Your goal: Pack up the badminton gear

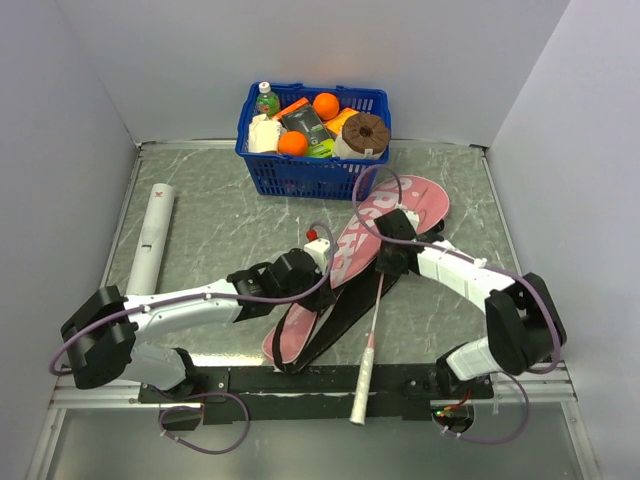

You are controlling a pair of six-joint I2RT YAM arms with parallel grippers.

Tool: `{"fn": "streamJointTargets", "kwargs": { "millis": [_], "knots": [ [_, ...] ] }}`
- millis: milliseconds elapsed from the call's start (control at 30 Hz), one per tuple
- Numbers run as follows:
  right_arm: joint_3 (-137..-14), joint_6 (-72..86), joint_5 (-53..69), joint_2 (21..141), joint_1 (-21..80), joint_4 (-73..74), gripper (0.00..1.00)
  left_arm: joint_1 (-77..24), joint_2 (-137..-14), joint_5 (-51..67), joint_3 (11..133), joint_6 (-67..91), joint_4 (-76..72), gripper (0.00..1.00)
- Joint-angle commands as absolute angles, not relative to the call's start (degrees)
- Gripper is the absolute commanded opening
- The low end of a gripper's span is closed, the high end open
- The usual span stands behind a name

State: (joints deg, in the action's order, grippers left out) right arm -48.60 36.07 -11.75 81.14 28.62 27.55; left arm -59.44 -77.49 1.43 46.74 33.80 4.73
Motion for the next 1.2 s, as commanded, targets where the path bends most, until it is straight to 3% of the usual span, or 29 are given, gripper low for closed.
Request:
{"fn": "streamJointTargets", "kwargs": {
  "millis": [0,133,200,267,467,633,1167],
  "knots": [
    [-57.2,33.75,-7.65,86.11,27.07,14.24,0.0,-62.22,-75.76,6.33,46.06,37.35,1.32,0.01],
    [-59.68,35.07,-7.03,90.26,26.63,13.19,0.0,-62.93,-77.78,8.0,45.62,38.41,-1.39,0.01],
    [-58.89,35.68,-6.68,91.05,26.72,11.35,0.12,-63.28,-78.83,8.43,45.35,38.85,-2.8,0.01],
    [-57.93,35.77,-5.89,90.71,26.63,10.46,0.33,-63.37,-79.8,8.53,45.09,38.94,-3.43,0.01],
    [-53.36,34.89,-3.43,85.35,26.72,13.18,0.48,-63.37,-81.91,5.8,47.28,37.09,-1.85,0.01],
    [-47.03,34.98,-0.79,76.65,26.98,16.95,0.54,-63.28,-82.53,3.69,49.22,35.42,-0.88,0.02],
    [-29.64,41.91,15.2,50.29,36.38,23.56,0.55,-61.61,-83.06,3.78,49.22,34.63,-2.73,0.02]
  ]
}}
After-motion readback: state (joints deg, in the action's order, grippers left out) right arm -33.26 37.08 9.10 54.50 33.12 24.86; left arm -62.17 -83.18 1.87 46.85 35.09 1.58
